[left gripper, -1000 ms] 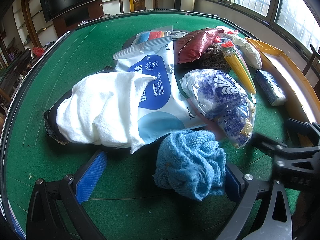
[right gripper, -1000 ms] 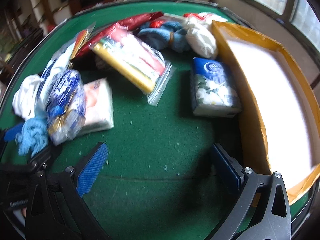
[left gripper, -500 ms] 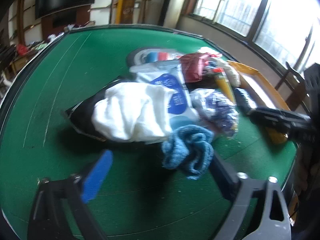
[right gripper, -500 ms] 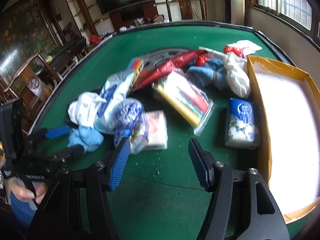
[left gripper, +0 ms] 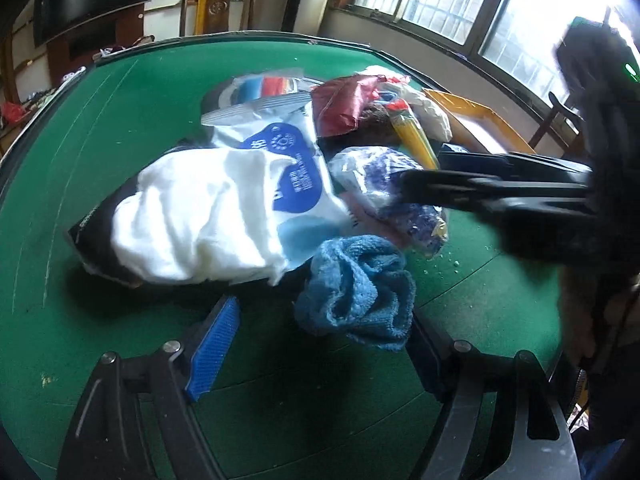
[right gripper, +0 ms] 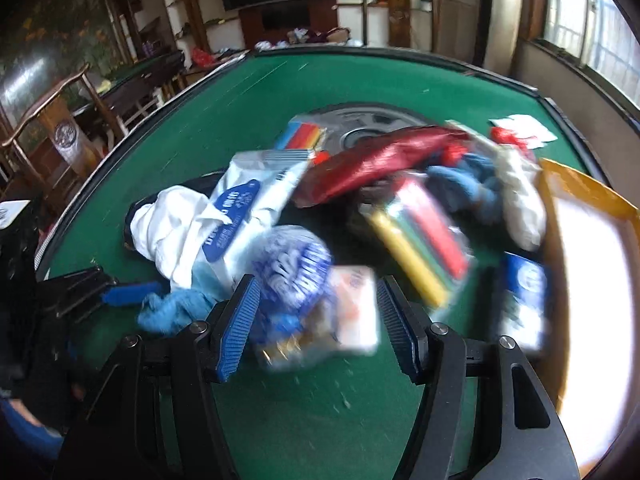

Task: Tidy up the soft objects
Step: 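Grasp the blue-wrapped bag with the right gripper and lift it, then carry the blue-wrapped bag into the white tray and open the right gripper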

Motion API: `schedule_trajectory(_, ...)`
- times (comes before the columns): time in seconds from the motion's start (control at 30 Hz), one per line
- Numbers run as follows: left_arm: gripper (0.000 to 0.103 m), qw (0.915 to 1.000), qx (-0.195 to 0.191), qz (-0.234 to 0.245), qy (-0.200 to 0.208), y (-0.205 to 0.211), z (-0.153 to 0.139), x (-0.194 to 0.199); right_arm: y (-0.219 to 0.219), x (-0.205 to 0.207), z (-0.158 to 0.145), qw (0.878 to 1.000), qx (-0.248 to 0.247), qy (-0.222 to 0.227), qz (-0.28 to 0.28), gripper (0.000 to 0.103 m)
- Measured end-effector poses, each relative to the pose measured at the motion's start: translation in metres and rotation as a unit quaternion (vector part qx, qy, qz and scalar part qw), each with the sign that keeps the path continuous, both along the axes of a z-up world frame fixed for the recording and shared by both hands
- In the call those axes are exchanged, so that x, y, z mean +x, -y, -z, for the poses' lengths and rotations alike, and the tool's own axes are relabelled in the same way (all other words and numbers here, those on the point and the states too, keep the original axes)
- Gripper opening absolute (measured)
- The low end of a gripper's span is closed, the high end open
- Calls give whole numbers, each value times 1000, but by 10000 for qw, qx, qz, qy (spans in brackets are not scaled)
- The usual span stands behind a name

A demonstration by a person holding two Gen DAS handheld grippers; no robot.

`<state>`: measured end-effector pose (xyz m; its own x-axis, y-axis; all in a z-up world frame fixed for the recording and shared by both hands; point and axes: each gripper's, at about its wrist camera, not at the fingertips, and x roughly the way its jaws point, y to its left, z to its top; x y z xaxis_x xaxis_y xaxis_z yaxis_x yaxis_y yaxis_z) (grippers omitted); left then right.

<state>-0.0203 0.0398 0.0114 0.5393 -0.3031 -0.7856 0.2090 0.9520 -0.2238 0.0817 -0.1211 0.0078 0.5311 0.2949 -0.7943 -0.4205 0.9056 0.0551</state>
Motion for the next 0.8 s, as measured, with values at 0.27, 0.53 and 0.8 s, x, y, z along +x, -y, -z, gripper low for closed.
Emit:
schedule_trajectory(0.27, 38, 9988, -497, -16, 18, -12, 1, -4, 7, -23, -7, 9992, 341, 194, 27, 36)
schedule_trajectory(0.53, 37, 9978, -523, -31, 416, -15, -12, -16, 103, -65, -46, 9878, 909, 924, 863, 35)
schedule_trajectory(0.8, 38, 9981, -454, -65, 414, -11, -12, -13, 255, -84, -42, 9514, 827, 959, 2807, 36)
